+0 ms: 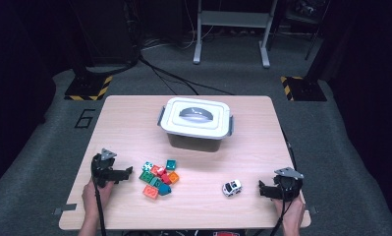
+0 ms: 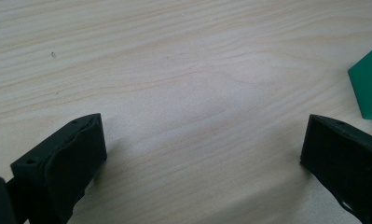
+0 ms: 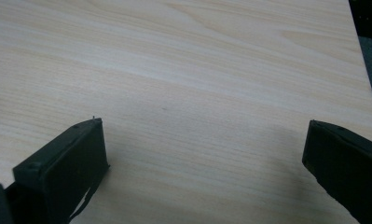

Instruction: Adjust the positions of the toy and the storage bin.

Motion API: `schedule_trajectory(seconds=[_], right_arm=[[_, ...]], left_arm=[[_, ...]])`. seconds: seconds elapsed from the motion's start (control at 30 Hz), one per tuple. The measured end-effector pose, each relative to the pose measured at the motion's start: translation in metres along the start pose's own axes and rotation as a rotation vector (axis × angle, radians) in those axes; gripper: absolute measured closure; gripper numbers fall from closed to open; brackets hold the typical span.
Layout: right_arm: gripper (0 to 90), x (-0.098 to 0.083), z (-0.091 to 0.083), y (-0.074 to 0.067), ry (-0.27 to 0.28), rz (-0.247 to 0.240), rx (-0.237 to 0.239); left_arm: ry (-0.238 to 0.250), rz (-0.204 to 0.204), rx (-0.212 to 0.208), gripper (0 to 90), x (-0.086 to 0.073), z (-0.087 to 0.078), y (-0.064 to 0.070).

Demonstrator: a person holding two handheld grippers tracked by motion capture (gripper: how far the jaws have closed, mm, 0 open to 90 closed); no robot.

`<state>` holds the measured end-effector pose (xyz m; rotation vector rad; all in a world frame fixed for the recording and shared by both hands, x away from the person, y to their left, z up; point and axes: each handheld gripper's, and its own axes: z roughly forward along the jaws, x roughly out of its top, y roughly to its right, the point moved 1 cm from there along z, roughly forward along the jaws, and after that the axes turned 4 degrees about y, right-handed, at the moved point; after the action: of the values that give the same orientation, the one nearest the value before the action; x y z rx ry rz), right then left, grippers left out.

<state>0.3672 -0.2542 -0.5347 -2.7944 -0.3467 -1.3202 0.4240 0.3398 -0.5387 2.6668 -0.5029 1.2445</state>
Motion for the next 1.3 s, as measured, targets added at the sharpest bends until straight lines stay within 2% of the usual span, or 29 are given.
schedule_trajectory(seconds=[0.07,0.1,0.13,0.2,0.23,0.27,0.3,0.33,0.37,0.43,0.47,0.5,0.53,0.57,0.6,0.63,0.77,0.87,1.1,1.2,1.3], right_arm=[[0.0,0.001,-0.003,0.0,0.026,0.015,-0.012],[0.0,0.001,-0.004,0.001,0.049,0.029,0.0],[0.0,0.001,-0.006,0.002,0.057,0.046,0.018],[0.0,0.001,-0.009,0.002,0.06,0.082,0.093],[0.0,0.001,-0.009,0.002,0.06,0.082,0.093],[0.0,0.001,-0.012,-0.005,0.049,0.094,0.127],[0.0,0.001,-0.012,-0.005,0.049,0.094,0.127],[0.0,0.002,-0.013,-0.008,0.048,0.089,0.13],[0.0,0.003,-0.014,-0.015,0.049,0.077,0.158],[0.0,0.007,-0.017,-0.025,0.06,0.064,0.182],[0.0,0.011,-0.019,-0.034,0.067,0.035,0.195],[0.0,0.011,-0.019,-0.034,0.067,0.035,0.195],[0.0,0.016,-0.022,-0.046,0.063,0.026,0.22],[0.0,0.016,-0.022,-0.046,0.063,0.026,0.22],[0.0,0.021,-0.023,-0.057,0.065,0.001,0.246],[0.0,0.021,-0.023,-0.057,0.065,0.001,0.246],[0.0,0.024,-0.022,-0.078,0.06,-0.063,0.273],[0.0,0.022,-0.019,-0.094,0.038,-0.073,0.305],[0.6,0.017,-0.013,-0.107,0.009,-0.121,0.295],[7.3,0.016,-0.01,-0.114,-0.001,-0.13,0.27],[9.5,0.016,-0.01,-0.116,-0.013,-0.142,0.264]], left_arm=[[0.0,0.0,0.0,0.0,0.0,0.0,0.0],[0.0,0.0,0.0,0.0,0.0,0.0,0.0],[0.0,-0.001,0.0,0.0,0.0,0.0,0.0],[0.0,0.0,0.0,0.0,0.0,0.0,0.0],[0.001,-0.001,0.001,0.0,0.0,0.0,0.0],[0.0,0.0,0.0,0.0,0.0,0.0,0.0],[0.0,0.0,0.0,0.0,0.0,0.0,0.0],[0.0,0.0,0.0,0.0,0.0,0.0,0.0],[0.0,0.0,0.0,0.0,0.0,0.0,0.0],[0.0,0.0,0.0,0.0,0.0,0.0,0.0],[0.002,-0.002,0.001,0.0,0.0,0.0,0.0],[0.002,-0.002,0.001,0.0,0.0,0.0,0.0],[0.0,0.001,-0.001,0.0,0.0,0.0,0.0],[0.0,0.001,-0.001,0.0,0.0,0.0,0.0],[0.0,0.0,-0.001,0.0,0.0,0.0,0.0],[0.0,0.0,-0.001,0.0,0.0,0.0,0.0],[0.002,-0.002,0.001,0.0,0.0,0.0,0.0],[0.003,-0.002,0.001,0.0,0.0,0.0,0.0],[0.003,-0.002,0.0,0.0,0.0,0.0,0.0],[0.004,-0.003,0.001,0.0,0.0,0.0,0.0],[0.004,-0.003,0.001,0.0,0.0,0.0,0.0]])
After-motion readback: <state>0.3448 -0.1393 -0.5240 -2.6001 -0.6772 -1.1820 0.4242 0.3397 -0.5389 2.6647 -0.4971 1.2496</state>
